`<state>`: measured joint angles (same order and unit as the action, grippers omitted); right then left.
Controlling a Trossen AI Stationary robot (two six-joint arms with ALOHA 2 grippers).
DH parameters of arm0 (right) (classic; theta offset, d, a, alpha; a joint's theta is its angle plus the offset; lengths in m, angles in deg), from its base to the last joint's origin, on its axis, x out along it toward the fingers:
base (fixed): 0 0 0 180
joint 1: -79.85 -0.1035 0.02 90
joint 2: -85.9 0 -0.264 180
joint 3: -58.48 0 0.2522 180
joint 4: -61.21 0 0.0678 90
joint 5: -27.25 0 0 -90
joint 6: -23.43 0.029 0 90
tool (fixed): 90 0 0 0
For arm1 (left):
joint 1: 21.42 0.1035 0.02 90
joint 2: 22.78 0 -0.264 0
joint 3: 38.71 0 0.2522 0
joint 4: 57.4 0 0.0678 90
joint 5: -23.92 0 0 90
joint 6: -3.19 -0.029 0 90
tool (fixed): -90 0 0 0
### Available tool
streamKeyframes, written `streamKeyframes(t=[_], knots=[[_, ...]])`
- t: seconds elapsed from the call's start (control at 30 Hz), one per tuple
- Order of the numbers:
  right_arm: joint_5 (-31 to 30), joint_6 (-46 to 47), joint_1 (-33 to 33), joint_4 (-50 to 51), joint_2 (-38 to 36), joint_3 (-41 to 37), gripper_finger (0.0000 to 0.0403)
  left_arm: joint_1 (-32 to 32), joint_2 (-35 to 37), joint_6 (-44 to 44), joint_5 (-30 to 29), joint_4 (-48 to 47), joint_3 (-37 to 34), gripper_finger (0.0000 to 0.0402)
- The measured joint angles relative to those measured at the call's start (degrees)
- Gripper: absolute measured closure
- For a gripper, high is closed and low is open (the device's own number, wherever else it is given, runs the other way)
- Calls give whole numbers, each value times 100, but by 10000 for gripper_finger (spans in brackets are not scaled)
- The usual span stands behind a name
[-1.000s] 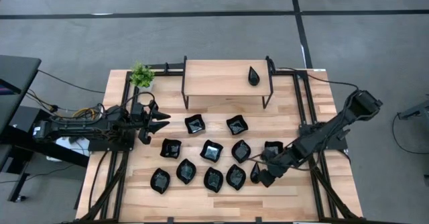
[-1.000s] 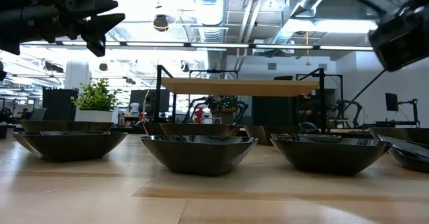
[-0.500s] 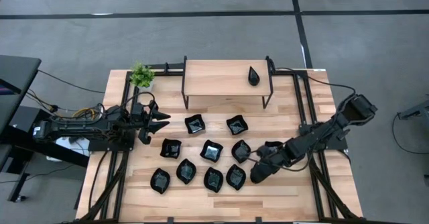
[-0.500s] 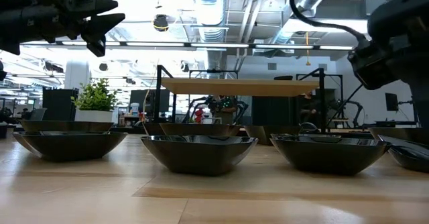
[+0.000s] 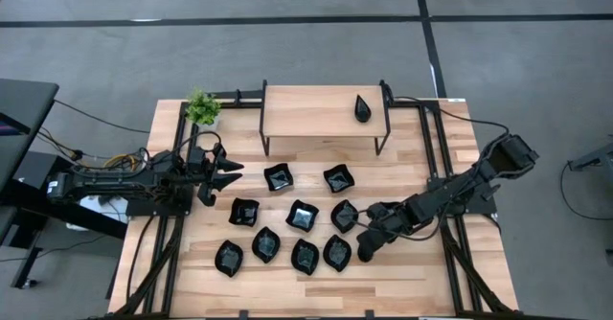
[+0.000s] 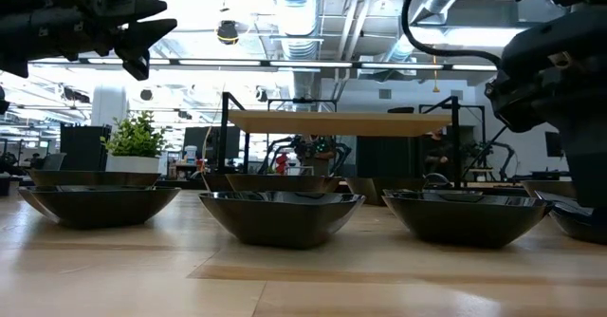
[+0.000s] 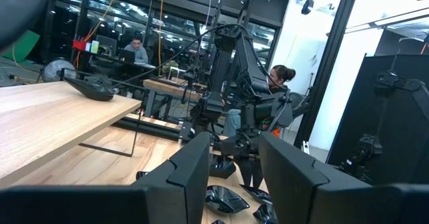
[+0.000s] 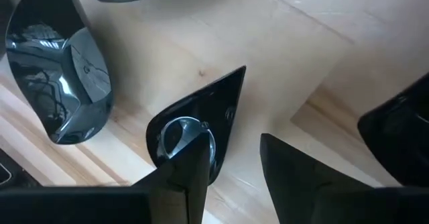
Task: Pick & Place Mini shaped plates
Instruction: Stack the drop shaped plate on top of the other drop shaped plate on the shelf
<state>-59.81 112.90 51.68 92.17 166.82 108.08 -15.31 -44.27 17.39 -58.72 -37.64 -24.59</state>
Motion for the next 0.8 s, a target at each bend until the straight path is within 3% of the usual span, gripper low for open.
streamKeyframes(t=[0.23, 0.8], knots=[[2, -106, 145, 15, 0, 0, 284, -1, 0, 0, 0, 0, -1, 270], [20, -243, 169, 11, 0, 0, 364, -1, 0, 0, 0, 0, 0, 270]])
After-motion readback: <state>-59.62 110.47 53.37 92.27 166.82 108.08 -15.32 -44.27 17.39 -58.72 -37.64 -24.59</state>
